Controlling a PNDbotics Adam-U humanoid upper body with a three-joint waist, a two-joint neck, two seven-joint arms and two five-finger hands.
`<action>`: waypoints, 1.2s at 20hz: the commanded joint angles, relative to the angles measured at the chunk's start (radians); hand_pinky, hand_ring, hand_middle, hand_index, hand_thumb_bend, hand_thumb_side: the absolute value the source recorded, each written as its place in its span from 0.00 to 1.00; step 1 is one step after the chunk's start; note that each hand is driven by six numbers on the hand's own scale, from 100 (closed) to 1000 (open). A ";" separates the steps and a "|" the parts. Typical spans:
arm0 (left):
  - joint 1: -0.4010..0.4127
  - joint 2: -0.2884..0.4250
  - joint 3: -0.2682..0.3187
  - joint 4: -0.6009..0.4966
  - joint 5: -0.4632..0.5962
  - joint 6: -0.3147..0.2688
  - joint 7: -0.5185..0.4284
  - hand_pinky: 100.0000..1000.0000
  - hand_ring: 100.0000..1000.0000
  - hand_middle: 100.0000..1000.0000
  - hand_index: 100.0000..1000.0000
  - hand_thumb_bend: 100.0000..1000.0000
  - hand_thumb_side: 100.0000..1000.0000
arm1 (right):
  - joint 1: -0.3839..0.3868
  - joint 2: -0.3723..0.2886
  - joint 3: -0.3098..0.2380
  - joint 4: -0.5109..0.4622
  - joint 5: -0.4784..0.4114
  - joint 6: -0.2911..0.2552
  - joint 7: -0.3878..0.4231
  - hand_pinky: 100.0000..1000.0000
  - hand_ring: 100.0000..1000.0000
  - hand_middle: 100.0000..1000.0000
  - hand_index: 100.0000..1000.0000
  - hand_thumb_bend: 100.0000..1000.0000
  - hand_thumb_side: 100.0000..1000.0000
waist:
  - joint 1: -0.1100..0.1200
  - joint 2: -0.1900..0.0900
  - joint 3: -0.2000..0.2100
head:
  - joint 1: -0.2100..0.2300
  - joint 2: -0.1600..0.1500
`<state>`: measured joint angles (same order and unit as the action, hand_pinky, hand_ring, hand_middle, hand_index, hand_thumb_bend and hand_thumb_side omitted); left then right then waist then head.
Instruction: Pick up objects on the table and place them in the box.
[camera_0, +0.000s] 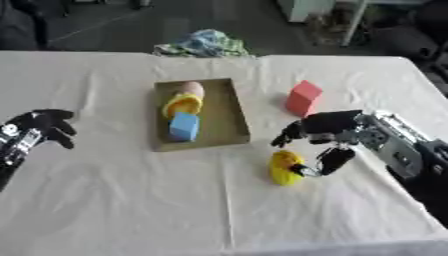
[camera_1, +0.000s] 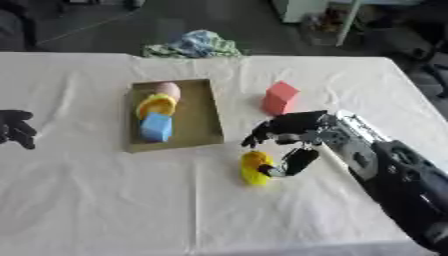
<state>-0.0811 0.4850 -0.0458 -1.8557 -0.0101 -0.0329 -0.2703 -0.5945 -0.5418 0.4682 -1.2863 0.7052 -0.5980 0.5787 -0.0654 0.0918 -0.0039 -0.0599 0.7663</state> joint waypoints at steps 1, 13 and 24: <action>-0.011 0.017 0.010 -0.021 0.001 -0.001 -0.003 0.68 0.49 0.53 0.78 0.00 0.92 | -0.004 -0.013 -0.016 -0.035 0.053 -0.052 0.003 0.79 0.73 0.71 0.90 0.21 0.43 | -0.011 -0.014 0.001 | -0.002 0.004; -0.013 0.013 0.012 -0.024 0.003 -0.002 -0.002 0.68 0.49 0.53 0.78 0.00 0.91 | 0.017 -0.004 -0.010 -0.029 0.255 -0.084 -0.125 0.79 0.74 0.72 0.89 0.23 0.39 | -0.008 -0.014 0.003 | -0.004 0.004; -0.013 0.012 0.012 -0.026 0.004 -0.003 -0.006 0.68 0.49 0.53 0.78 0.00 0.91 | 0.019 0.012 -0.034 0.018 0.318 -0.076 -0.268 0.71 0.51 0.50 0.66 0.05 0.00 | -0.007 -0.013 0.005 | -0.001 0.004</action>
<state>-0.0812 0.4834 -0.0458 -1.8568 -0.0090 -0.0347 -0.2724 -0.5627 -0.5144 0.4519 -1.2696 1.0118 -0.6793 0.3308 -0.0654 0.0918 0.0012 -0.0633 0.7663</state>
